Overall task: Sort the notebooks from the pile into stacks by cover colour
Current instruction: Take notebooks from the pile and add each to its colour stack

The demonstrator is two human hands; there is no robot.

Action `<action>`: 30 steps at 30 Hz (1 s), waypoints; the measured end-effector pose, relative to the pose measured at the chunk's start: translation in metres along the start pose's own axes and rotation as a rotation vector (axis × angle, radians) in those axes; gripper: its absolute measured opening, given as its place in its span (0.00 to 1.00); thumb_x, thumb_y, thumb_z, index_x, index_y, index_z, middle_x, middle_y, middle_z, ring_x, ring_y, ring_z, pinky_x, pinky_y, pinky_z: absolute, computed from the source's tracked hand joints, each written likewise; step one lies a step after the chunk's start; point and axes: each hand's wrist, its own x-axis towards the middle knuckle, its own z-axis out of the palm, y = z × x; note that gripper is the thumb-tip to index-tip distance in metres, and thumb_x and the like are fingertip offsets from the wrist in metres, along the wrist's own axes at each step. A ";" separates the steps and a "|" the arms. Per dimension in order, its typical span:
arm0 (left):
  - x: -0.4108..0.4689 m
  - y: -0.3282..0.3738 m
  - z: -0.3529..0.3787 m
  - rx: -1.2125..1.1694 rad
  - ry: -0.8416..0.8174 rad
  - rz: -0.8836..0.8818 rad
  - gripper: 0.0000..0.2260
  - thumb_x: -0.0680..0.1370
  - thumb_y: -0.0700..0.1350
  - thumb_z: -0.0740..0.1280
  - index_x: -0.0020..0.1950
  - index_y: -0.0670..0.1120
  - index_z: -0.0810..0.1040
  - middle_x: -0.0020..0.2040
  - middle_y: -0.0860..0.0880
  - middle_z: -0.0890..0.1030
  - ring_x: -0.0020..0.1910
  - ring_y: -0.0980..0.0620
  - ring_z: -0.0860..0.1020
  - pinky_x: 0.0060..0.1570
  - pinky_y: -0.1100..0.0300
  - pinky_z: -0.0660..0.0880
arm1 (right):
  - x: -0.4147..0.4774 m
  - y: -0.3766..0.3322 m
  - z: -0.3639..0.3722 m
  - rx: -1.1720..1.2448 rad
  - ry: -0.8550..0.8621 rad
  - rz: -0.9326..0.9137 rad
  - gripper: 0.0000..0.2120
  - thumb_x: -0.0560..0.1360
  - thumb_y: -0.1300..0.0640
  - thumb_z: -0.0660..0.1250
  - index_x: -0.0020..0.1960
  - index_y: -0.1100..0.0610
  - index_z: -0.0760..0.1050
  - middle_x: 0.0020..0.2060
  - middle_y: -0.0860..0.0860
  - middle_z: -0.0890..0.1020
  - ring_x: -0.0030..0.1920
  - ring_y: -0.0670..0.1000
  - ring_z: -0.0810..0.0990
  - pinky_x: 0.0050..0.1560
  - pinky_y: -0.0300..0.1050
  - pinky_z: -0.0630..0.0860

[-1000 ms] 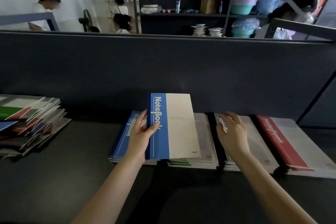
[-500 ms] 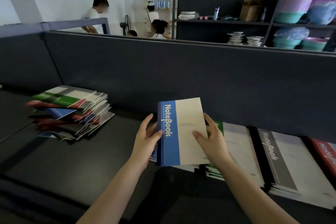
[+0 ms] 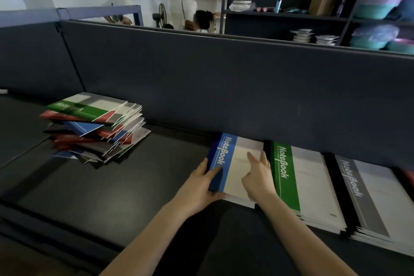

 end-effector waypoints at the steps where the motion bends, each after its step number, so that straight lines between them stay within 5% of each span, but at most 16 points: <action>1: 0.002 0.000 0.000 -0.009 -0.002 0.004 0.35 0.77 0.57 0.66 0.78 0.53 0.53 0.79 0.45 0.42 0.77 0.44 0.52 0.74 0.50 0.57 | 0.001 0.000 0.001 -0.051 -0.039 -0.009 0.35 0.73 0.73 0.55 0.77 0.57 0.54 0.77 0.58 0.45 0.77 0.60 0.46 0.72 0.48 0.58; 8: 0.004 0.001 -0.008 -0.172 0.015 0.009 0.38 0.74 0.50 0.72 0.78 0.56 0.53 0.79 0.48 0.43 0.75 0.47 0.58 0.70 0.55 0.62 | 0.005 -0.006 0.014 -0.211 -0.101 -0.025 0.25 0.82 0.58 0.51 0.78 0.56 0.52 0.76 0.62 0.43 0.75 0.65 0.43 0.74 0.53 0.49; 16: 0.010 0.000 -0.009 -0.137 0.018 0.016 0.37 0.71 0.53 0.75 0.76 0.55 0.60 0.79 0.48 0.49 0.74 0.47 0.60 0.70 0.53 0.62 | 0.015 -0.003 0.013 -0.202 -0.042 0.002 0.28 0.80 0.42 0.56 0.77 0.50 0.56 0.78 0.54 0.46 0.68 0.61 0.69 0.62 0.49 0.69; 19: 0.012 0.003 -0.013 -0.110 -0.023 0.006 0.36 0.71 0.52 0.75 0.75 0.55 0.61 0.79 0.47 0.49 0.73 0.46 0.62 0.69 0.53 0.63 | 0.011 -0.003 0.013 -0.133 -0.037 0.008 0.28 0.80 0.44 0.58 0.77 0.50 0.56 0.78 0.53 0.44 0.71 0.60 0.65 0.64 0.49 0.68; 23: 0.017 0.009 -0.018 -0.036 -0.127 -0.050 0.48 0.71 0.54 0.74 0.78 0.57 0.44 0.79 0.45 0.43 0.77 0.41 0.48 0.74 0.45 0.51 | -0.003 -0.008 0.006 -0.045 0.022 -0.073 0.27 0.80 0.55 0.59 0.77 0.54 0.56 0.77 0.56 0.43 0.77 0.60 0.42 0.75 0.51 0.50; 26: 0.017 0.022 -0.023 0.004 -0.121 -0.012 0.53 0.69 0.57 0.75 0.77 0.56 0.36 0.79 0.47 0.41 0.77 0.43 0.42 0.75 0.42 0.45 | -0.015 0.002 -0.014 0.007 0.177 -0.187 0.25 0.79 0.57 0.61 0.75 0.54 0.60 0.77 0.53 0.50 0.77 0.54 0.46 0.76 0.52 0.53; 30: 0.007 0.067 -0.009 -0.225 -0.065 0.166 0.51 0.69 0.57 0.75 0.77 0.60 0.41 0.79 0.54 0.46 0.77 0.53 0.53 0.73 0.55 0.57 | -0.022 0.041 -0.051 0.053 0.311 -0.083 0.25 0.78 0.57 0.62 0.74 0.54 0.63 0.76 0.54 0.57 0.75 0.58 0.56 0.72 0.58 0.60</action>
